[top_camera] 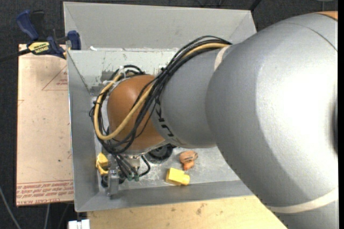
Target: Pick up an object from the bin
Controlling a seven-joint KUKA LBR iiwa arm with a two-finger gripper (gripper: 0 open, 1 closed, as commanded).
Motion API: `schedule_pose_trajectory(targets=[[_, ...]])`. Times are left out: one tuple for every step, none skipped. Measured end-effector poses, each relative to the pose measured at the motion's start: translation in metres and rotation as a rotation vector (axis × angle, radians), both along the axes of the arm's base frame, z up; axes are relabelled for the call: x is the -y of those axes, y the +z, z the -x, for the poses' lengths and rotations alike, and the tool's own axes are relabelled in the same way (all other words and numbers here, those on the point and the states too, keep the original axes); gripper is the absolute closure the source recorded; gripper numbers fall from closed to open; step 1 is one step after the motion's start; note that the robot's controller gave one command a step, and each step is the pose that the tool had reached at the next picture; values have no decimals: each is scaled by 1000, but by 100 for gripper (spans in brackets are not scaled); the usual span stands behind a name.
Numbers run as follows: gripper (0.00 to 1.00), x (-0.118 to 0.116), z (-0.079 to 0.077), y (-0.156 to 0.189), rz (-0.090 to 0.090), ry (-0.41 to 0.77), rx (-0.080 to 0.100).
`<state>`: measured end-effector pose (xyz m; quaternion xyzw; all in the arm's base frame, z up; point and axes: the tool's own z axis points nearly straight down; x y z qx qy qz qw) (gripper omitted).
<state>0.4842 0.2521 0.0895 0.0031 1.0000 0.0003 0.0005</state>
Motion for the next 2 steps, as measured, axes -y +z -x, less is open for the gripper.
schedule_pose_trajectory(targets=[[100, -1, 4, -19, 1, -218, -4], [100, 0, 4, -19, 0, -217, -4]])
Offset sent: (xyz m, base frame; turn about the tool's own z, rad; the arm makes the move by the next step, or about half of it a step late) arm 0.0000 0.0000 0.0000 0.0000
